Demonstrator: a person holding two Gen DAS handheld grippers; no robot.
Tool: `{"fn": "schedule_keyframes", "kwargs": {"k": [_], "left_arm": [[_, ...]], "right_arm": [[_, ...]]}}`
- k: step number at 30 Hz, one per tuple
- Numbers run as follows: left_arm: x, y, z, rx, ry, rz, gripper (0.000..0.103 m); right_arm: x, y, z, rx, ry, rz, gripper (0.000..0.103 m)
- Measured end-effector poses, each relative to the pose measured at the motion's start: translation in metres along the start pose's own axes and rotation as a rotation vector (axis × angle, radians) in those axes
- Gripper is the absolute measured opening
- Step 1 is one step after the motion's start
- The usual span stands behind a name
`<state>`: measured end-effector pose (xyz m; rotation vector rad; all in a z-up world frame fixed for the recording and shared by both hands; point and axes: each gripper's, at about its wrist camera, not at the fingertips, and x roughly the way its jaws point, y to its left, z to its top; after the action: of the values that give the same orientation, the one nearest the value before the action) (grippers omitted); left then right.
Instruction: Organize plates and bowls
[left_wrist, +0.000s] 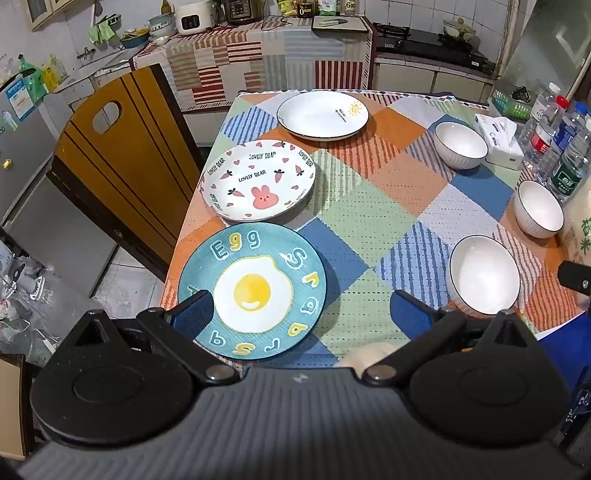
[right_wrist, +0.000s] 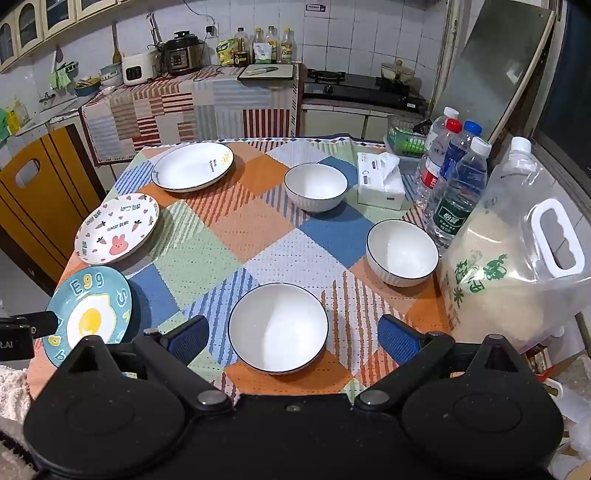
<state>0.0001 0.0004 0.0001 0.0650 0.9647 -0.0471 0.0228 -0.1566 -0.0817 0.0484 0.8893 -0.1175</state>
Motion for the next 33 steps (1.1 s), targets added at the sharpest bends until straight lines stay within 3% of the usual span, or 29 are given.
{"fn": "schedule_keyframes", "kwargs": {"k": [33], "left_arm": [[-0.006, 0.004, -0.009, -0.017, -0.059, 0.034, 0.103]], "right_arm": [[-0.003, 0.009, -0.009, -0.025, -0.071, 0.006, 0.100]]}}
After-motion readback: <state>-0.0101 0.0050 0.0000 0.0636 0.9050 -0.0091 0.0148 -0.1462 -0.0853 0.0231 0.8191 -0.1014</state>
